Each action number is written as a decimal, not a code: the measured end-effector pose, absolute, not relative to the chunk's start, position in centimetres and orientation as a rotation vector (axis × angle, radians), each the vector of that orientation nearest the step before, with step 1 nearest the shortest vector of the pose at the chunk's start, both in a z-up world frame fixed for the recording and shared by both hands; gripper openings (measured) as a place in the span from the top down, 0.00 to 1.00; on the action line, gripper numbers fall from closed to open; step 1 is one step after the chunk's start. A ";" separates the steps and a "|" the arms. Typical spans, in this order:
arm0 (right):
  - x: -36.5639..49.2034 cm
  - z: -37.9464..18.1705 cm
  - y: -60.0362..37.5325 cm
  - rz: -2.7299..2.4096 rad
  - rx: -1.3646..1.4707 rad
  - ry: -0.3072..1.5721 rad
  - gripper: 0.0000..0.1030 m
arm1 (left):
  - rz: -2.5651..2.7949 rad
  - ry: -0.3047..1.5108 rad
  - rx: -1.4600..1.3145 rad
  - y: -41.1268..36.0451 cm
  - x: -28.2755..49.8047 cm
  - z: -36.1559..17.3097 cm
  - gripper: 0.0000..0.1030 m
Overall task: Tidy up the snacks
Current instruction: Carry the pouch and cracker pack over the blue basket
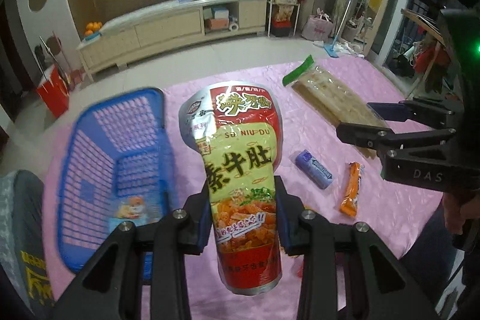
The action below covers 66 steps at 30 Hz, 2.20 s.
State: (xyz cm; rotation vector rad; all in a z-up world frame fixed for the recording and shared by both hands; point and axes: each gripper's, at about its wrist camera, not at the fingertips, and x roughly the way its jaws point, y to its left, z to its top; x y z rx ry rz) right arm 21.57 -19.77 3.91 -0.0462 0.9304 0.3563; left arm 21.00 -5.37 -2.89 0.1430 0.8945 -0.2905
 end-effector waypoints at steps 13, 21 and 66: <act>19.0 6.8 -10.8 0.484 -0.053 0.881 0.40 | -0.217 0.868 0.149 3.3 19.7 -0.3 0.68; 20.3 6.4 -6.7 0.507 -0.060 0.905 0.40 | -0.166 0.870 0.129 7.9 20.6 -0.1 0.68; 26.5 4.9 -3.7 0.463 0.018 0.960 0.40 | -0.128 0.982 -0.007 12.5 27.7 -4.2 0.28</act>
